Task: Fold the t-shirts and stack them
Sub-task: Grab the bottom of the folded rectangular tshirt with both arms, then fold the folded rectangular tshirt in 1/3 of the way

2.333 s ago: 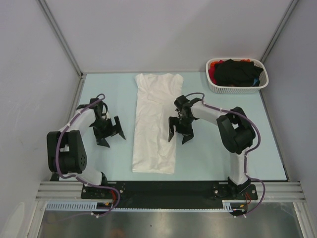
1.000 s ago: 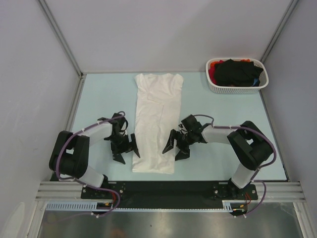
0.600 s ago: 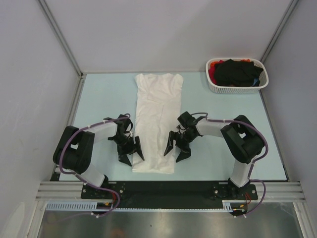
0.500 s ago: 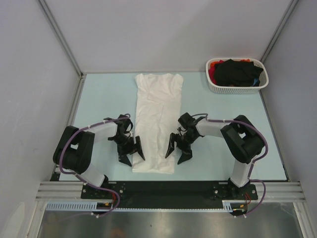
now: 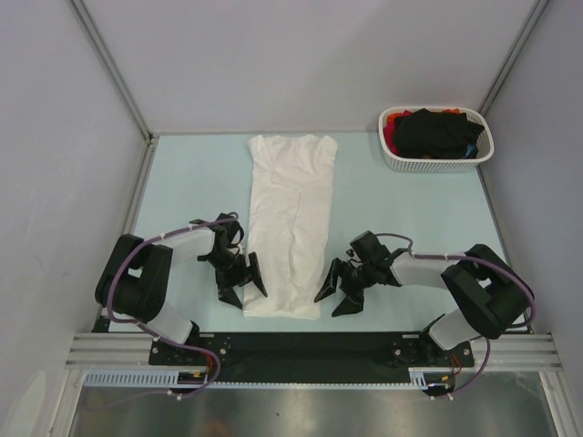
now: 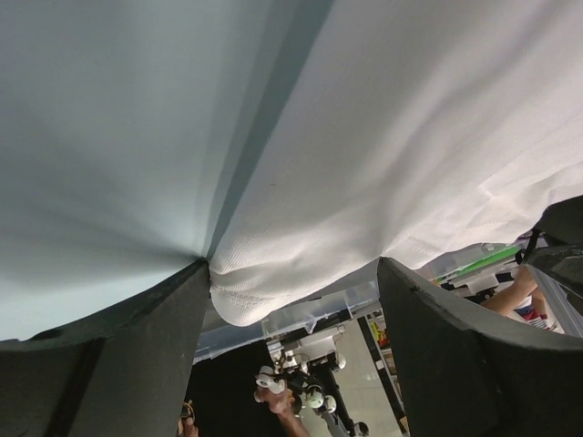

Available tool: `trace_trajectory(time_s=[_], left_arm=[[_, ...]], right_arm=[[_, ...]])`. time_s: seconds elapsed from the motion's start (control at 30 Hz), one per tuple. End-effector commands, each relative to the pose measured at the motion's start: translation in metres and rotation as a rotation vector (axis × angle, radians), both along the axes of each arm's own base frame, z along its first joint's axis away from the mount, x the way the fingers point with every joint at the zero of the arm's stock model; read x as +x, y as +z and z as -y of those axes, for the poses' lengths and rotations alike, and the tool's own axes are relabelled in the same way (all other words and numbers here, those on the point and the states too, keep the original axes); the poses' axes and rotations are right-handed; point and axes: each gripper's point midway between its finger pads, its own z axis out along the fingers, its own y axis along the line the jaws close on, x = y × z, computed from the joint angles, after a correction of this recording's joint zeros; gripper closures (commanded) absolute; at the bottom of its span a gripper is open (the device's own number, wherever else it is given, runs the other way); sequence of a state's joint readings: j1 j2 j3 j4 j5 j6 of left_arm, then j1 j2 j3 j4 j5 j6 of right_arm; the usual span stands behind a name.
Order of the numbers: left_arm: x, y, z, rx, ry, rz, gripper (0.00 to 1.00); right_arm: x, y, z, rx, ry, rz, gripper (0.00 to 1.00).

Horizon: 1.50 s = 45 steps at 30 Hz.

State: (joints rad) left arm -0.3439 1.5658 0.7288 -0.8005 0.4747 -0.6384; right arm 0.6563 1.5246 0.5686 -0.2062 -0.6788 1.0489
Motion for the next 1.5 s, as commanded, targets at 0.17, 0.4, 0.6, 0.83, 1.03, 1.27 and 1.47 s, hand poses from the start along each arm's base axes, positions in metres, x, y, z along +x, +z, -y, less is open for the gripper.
trace_trajectory(time_s=[0.17, 0.4, 0.6, 0.83, 1.03, 1.27, 1.47], left_arm=[[0.016, -0.017, -0.01, 0.078, -0.02, 0.102, 0.18], [0.02, -0.014, -0.01, 0.082, -0.021, 0.116, 0.21], [0.014, -0.019, -0.011, 0.081, -0.031, 0.086, 0.88], [0.017, -0.017, -0.008, 0.071, -0.027, 0.089, 1.0], [0.019, -0.006, -0.005, 0.053, -0.026, 0.105, 1.0], [0.045, 0.031, 0.001, 0.027, -0.024, 0.223, 1.0], [0.079, 0.058, 0.015, -0.006, -0.022, 0.297, 1.0]], right_arm=[[0.035, -0.021, -0.025, 0.018, -0.139, 0.172, 0.28], [0.021, -0.031, -0.035, -0.005, -0.097, 0.122, 0.3], [0.02, -0.027, -0.035, -0.002, -0.06, 0.091, 0.47], [0.017, -0.018, -0.027, -0.069, 0.044, 0.059, 0.75], [0.026, 0.003, -0.016, -0.041, 0.046, 0.061, 1.0], [0.056, 0.05, -0.015, 0.018, 0.056, 0.176, 1.0], [0.088, 0.07, -0.017, 0.067, 0.023, 0.253, 1.0]])
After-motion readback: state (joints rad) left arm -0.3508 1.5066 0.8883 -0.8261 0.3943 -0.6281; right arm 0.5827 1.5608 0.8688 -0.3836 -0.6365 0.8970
